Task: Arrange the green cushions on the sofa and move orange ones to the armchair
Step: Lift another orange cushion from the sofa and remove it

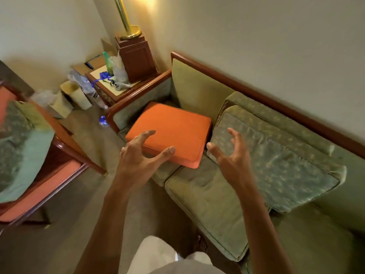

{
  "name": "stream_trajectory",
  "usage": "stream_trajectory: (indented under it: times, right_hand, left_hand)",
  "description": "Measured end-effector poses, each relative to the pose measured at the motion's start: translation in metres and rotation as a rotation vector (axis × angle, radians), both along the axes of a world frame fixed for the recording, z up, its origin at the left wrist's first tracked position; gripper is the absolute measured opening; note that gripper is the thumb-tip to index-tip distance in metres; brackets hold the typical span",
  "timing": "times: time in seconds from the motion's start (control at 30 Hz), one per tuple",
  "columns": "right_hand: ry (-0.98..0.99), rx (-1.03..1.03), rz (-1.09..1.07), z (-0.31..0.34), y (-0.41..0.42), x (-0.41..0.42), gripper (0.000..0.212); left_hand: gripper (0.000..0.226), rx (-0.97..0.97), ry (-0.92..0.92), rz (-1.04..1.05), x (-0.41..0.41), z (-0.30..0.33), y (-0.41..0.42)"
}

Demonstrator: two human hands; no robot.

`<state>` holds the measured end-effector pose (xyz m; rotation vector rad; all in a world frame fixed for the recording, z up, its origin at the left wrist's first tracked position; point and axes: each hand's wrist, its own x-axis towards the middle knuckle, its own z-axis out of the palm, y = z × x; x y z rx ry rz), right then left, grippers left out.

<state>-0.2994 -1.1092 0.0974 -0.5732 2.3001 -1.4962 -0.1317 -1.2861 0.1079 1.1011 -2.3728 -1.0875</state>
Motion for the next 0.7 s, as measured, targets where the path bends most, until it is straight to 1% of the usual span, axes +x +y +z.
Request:
stream_trajectory:
  times: [0.17,0.3,0.4,0.5,0.57,0.63,0.7]
  right_hand:
    - [-0.027,0.056,0.016,-0.028,-0.082,-0.044,0.075]
    - [-0.079,0.115,-0.032,-0.064,-0.158,-0.094,0.074]
    - [-0.117,0.214,-0.061,-0.111,-0.231,-0.141,0.08]
    - [-0.255,0.342,-0.048,-0.161,-0.299,-0.189,0.09]
    - [-0.313,0.441,-0.015,-0.195,-0.342,-0.224,0.095]
    - [-0.335,0.522,0.032,-0.228,-0.382,-0.258,0.101]
    - [-0.333,0.604,0.05,-0.264,-0.419,-0.294,0.11]
  left_hand:
    - [0.098,0.022,-0.054,-0.027,-0.04,-0.022,-0.091]
    - [0.088,0.046,-0.099,-0.072,-0.092,-0.054,-0.186]
    - [0.084,0.094,-0.14,-0.156,-0.15,-0.096,-0.275]
    - [0.083,0.161,-0.246,-0.217,-0.209,-0.138,-0.358]
    - [0.086,0.185,-0.344,-0.283,-0.247,-0.171,-0.41]
    - [0.093,0.185,-0.425,-0.324,-0.287,-0.209,-0.457]
    - [0.091,0.182,-0.484,-0.357,-0.327,-0.252,-0.5]
